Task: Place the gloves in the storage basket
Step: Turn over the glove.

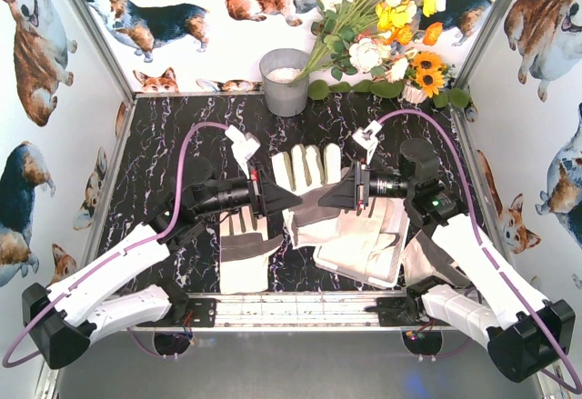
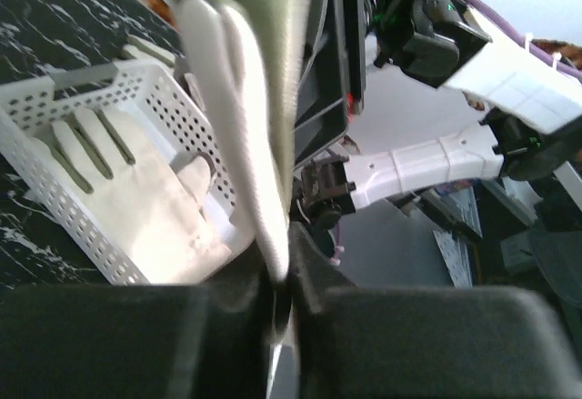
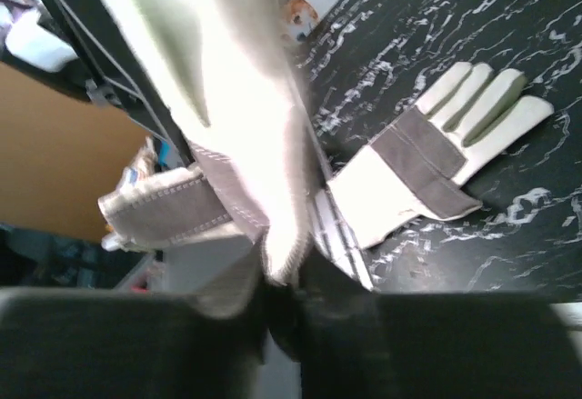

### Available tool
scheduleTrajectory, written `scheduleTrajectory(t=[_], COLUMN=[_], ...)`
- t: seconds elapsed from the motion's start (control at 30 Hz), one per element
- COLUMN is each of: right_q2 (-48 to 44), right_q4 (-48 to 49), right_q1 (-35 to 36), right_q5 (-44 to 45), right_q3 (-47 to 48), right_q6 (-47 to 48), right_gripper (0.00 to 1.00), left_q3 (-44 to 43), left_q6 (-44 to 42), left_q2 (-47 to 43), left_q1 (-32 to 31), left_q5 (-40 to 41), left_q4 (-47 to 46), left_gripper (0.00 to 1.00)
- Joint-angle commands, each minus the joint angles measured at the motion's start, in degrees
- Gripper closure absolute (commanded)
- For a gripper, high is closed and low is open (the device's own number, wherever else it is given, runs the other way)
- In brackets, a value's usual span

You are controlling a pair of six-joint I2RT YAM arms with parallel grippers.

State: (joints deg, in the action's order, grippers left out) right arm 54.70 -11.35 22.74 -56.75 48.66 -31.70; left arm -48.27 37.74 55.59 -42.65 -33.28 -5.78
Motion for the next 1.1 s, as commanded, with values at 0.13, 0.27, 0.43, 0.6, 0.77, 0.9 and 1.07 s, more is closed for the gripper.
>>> scheduleTrajectory(t=[0.13,0.27,0.43,0.6,0.77,0.9,1.07], right_q2=[-4.08,-6.77,-6.89,-6.66,-5.21,-4.91,-4.96], right_q4=[10.78,8.41,5.71,12.47,18.24,22.69,17.87], right_q1=[-0.24,-0.11,-0.07,-0.07,-0.06,-0.07,-0.07], right_q5=[5.78,12.02,13.53,9.81,4.92,3.51,5.68], right_q3=[-2.79,-2.69,-1.87,-3.40,-4.11,-5.10,-5.13], right_q6=[-8.79,-6.66,-3.96,-8.17,-12.07,-15.31,-11.86], right_gripper=[1.00,1.00,1.00,1.00,1.00,1.00,1.00], left_q3=[4.27,7.33,9.57,12.10,13.66,15.02,16.78], left_q6=[2.51,5.43,8.92,10.43,12.05,12.29,12.80], left_q2=[-2.66,-1.59,-0.58,-1.36,-1.23,-1.98,-4.73], left_q1=[0.55,0.55,0.47,0.47,0.47,0.46,0.47], left_q5=[11.18,8.55,5.69,6.82,6.42,7.11,9.49], left_q4=[-1.86,-5.33,-10.80,-14.82,-18.74,-19.68,-20.08], left_gripper=[0.21,0.00,0.00,0.01,0.17,0.35,0.61])
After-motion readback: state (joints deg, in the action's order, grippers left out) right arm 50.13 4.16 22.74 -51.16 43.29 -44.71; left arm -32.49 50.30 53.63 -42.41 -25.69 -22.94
